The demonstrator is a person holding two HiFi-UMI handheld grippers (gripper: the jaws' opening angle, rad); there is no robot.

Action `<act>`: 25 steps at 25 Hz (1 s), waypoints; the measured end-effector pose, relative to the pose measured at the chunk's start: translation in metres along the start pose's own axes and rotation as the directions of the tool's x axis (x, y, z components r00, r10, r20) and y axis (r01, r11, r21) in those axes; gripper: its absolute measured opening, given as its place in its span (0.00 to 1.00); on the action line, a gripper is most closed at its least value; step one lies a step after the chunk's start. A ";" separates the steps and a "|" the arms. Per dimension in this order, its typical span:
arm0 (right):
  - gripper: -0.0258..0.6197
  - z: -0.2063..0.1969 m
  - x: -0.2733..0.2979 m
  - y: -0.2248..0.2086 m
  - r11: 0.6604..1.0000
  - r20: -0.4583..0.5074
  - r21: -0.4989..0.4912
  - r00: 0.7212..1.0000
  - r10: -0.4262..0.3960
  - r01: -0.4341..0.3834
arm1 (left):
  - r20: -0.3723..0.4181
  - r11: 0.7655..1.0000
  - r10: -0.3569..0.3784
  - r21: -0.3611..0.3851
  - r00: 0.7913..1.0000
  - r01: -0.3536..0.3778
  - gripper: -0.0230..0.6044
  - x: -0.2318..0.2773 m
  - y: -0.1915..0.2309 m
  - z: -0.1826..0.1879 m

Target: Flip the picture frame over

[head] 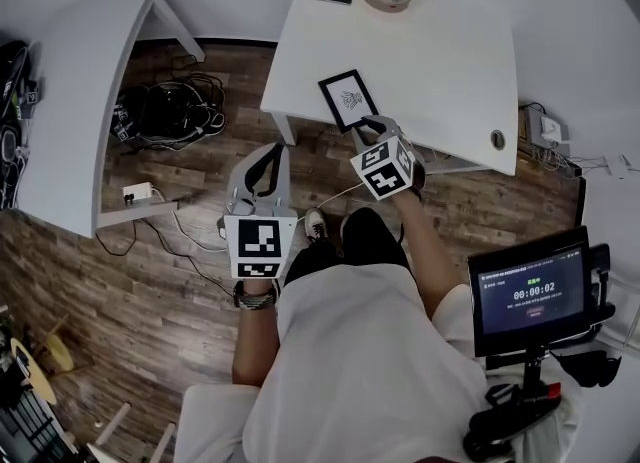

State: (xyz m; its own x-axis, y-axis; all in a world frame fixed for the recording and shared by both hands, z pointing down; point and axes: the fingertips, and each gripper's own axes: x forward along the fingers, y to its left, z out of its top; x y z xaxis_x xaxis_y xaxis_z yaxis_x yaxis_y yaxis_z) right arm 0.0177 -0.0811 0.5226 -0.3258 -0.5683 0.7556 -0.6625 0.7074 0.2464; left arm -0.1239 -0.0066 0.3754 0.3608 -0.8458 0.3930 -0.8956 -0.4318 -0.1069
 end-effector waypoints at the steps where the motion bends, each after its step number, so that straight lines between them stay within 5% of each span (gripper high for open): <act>1: 0.17 0.002 0.009 0.000 1.000 0.003 0.019 1.000 0.015 -0.015 | -0.009 1.000 0.002 -0.002 1.000 -0.002 0.04 0.003 0.000 -0.004; 12: 0.19 -0.002 0.116 0.000 0.973 -0.097 0.167 0.979 0.177 -0.159 | -0.112 0.999 0.010 -0.036 0.994 -0.014 0.04 0.077 0.021 -0.036; 25: 0.20 0.012 0.157 0.006 0.951 -0.188 0.120 0.934 0.304 -0.285 | -0.182 0.998 0.042 -0.028 0.982 -0.047 0.04 0.123 0.065 -0.035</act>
State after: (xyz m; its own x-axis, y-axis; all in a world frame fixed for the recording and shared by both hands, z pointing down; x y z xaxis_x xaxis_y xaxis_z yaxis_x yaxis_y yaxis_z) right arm -0.0459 -0.1709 0.6357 -0.3790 -0.2371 0.8945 -0.6177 0.7846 -0.0538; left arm -0.1470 -0.1277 0.4482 0.2701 -0.7919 0.5477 -0.9185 -0.3825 -0.1001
